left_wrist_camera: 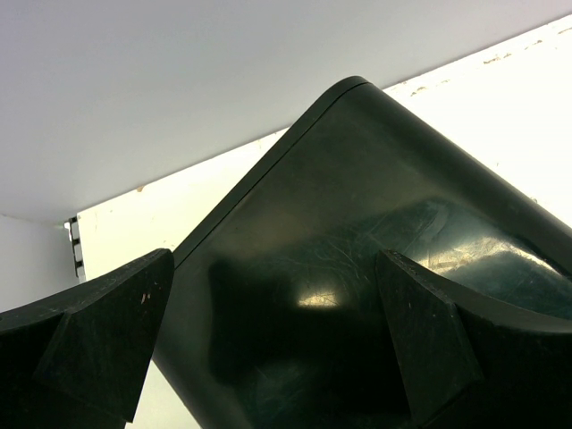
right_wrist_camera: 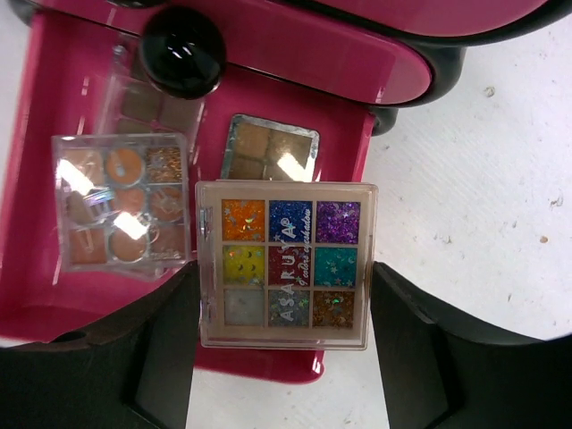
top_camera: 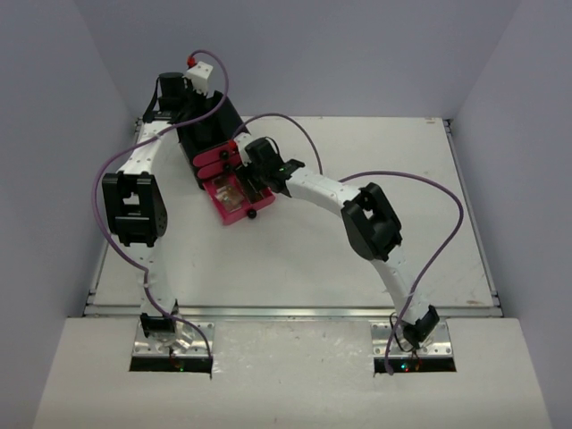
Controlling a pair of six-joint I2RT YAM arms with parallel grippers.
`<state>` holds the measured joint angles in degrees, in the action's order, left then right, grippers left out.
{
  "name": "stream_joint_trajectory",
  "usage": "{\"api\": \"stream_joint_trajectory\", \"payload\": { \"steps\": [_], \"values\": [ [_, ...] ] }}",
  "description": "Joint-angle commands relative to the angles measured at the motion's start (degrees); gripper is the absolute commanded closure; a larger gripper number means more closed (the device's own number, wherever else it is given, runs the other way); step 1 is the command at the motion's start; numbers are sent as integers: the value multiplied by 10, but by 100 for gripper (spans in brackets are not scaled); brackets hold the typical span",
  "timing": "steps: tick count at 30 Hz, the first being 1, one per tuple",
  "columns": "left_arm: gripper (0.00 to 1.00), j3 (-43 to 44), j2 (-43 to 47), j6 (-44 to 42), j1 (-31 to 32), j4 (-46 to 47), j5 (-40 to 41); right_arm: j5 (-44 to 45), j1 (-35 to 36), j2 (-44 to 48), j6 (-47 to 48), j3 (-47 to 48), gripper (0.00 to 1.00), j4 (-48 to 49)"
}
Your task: Organize the makeup
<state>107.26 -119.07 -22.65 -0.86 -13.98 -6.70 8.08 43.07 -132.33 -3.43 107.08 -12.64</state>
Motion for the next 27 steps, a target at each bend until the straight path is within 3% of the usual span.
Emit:
{"api": "stream_joint_trajectory", "payload": {
  "steps": [1,12,23,27],
  "values": [
    [3,-6,-17,-11,-4,-59,0,66,20,-20,27,54,98,14],
    [3,-8,-14,-12,-4,-58,-4,199,41,-108,78,144,97,-13],
    [3,-6,-13,-8,-4,-57,-9,122,53,-109,45,147,94,-27],
    [3,-7,-13,-8,-4,-58,-9,87,53,-87,18,133,82,-28]
  ]
}}
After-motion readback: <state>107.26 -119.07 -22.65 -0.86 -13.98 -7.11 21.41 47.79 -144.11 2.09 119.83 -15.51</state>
